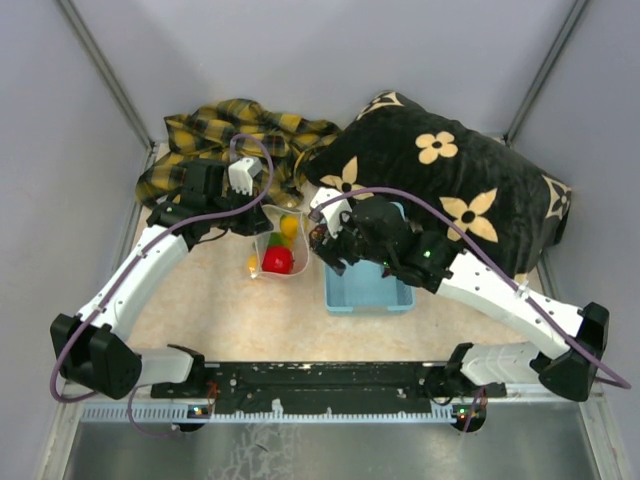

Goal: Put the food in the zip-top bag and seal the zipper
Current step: Place the fake fruit in the zipper food storage bag.

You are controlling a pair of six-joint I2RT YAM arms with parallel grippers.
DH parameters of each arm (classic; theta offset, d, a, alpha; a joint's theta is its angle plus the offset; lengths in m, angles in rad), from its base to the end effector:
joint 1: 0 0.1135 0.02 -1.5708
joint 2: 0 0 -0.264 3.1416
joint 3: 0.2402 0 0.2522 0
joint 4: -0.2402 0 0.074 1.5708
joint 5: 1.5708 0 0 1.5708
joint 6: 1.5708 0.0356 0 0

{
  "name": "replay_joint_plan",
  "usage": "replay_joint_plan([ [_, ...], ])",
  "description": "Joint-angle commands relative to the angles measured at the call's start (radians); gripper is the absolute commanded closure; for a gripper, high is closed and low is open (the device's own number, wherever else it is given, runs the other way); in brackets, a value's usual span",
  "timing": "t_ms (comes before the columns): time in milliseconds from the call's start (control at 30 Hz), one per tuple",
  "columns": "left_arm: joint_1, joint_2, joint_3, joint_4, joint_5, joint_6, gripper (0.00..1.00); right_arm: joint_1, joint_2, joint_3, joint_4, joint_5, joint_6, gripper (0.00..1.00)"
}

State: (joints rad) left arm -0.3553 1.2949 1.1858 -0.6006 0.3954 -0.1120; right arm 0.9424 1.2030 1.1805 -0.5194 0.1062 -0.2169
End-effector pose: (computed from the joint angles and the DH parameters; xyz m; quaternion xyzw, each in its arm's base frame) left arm 0.2570 -0.1100 0.3309 0.1895 0.8745 -0.2684 0.3568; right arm 0.1589 0.2122 0.3579 -0.4543 0.7416 0.1312 0.4758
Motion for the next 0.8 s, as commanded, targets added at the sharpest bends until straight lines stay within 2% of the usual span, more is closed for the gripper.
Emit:
replay_joint_plan([
  [0, 0.006, -0.018, -0.003, 0.035, 0.026, 0.002, 1.00, 0.034, -0.026, 0.016, 0.260, -0.122, -0.013, 0.47],
  [367, 0.006, -0.017, -0.007, 0.039, 0.050, 0.001, 1.00, 0.042, 0.075, -0.061, 0.649, -0.349, 0.022, 0.47],
  [500, 0.005, -0.020, -0.006, 0.040, 0.053, 0.002, 1.00, 0.041, 0.124, -0.107, 0.764, -0.383, 0.031, 0.47],
  [633, 0.004, -0.023, -0.006, 0.040, 0.060, -0.001, 1.00, 0.041, 0.161, -0.186, 0.879, -0.354, 0.017, 0.46],
  [767, 0.004, -0.028, -0.006, 0.040, 0.056, 0.002, 1.00, 0.037, 0.191, -0.227, 0.902, -0.268, -0.023, 0.45],
])
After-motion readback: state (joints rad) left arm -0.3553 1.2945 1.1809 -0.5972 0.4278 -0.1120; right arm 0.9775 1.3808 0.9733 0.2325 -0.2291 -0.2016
